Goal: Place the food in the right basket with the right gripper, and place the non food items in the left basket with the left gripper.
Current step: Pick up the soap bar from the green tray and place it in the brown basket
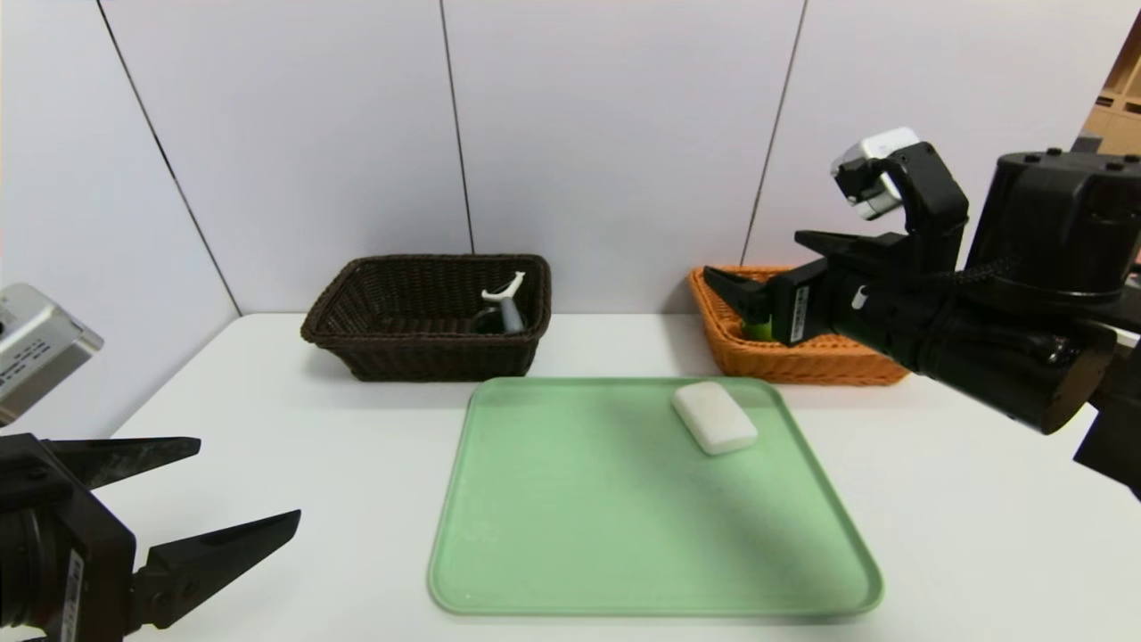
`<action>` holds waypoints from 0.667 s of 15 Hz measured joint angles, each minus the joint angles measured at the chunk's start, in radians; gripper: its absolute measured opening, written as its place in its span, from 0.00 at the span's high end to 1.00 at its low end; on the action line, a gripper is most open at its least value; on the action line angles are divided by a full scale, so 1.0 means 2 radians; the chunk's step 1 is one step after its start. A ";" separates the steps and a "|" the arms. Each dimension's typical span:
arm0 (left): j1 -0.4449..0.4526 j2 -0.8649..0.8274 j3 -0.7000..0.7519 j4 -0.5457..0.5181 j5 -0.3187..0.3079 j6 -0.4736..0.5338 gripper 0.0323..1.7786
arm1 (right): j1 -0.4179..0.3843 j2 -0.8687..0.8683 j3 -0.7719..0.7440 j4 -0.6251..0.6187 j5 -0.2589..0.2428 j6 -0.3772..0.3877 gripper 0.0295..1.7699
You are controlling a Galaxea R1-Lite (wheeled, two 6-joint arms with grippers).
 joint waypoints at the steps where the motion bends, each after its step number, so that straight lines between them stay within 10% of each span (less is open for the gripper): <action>1: 0.000 0.000 -0.001 0.000 0.001 0.000 0.05 | -0.001 -0.005 -0.027 0.067 0.000 0.001 0.04; 10: 0.000 0.001 0.000 0.001 0.001 -0.001 0.05 | -0.033 0.057 -0.269 0.460 0.025 0.056 0.04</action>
